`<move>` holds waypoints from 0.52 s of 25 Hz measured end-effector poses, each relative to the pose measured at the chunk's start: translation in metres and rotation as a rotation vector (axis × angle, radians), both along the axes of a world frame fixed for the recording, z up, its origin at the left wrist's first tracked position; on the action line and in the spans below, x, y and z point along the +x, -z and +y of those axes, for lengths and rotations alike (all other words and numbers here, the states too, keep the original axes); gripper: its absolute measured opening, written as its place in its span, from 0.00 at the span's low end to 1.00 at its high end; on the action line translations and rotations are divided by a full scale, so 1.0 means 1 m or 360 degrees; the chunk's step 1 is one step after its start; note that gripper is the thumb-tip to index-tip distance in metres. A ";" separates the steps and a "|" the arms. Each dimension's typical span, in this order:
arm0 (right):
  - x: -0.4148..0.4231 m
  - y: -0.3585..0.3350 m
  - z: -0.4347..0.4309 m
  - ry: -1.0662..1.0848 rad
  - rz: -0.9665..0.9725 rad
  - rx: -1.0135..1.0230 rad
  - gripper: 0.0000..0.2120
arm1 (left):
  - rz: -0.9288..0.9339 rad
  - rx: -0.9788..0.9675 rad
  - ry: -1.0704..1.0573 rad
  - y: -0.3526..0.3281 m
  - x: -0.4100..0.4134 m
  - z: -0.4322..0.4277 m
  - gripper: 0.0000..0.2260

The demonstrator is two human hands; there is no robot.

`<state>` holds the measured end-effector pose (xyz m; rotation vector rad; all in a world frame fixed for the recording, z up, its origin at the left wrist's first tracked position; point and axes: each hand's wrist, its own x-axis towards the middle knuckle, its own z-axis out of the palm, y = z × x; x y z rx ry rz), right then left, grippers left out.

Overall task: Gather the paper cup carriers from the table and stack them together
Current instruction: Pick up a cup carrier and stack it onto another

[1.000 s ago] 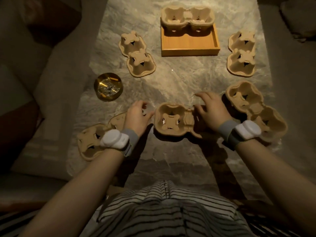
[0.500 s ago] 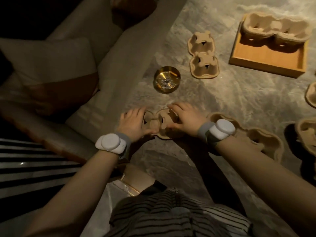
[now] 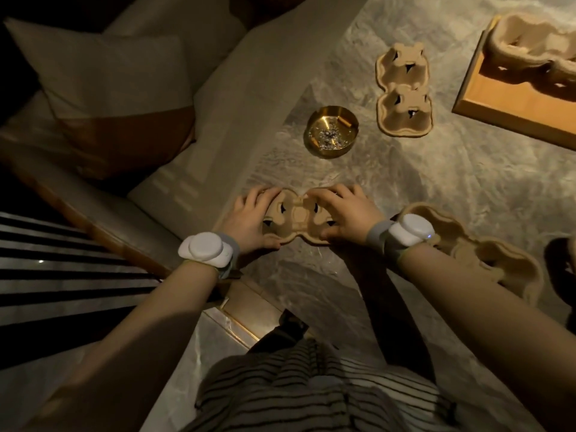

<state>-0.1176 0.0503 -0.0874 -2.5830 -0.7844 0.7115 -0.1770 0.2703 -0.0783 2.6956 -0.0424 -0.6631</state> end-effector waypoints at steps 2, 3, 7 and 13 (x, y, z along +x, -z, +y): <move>0.010 -0.008 -0.002 0.0043 0.0105 0.0136 0.39 | -0.0052 -0.0118 0.0018 -0.002 -0.002 0.004 0.48; 0.016 -0.013 -0.003 0.0097 0.0196 0.0236 0.38 | -0.0086 -0.0204 -0.0007 -0.003 -0.003 0.006 0.45; 0.033 -0.034 -0.012 0.0439 0.0721 0.0543 0.31 | -0.0372 -0.0400 -0.0316 -0.014 0.003 0.010 0.33; 0.031 -0.054 -0.032 0.1208 0.0931 0.1186 0.23 | -0.0609 -0.0526 -0.0643 -0.040 0.027 -0.010 0.18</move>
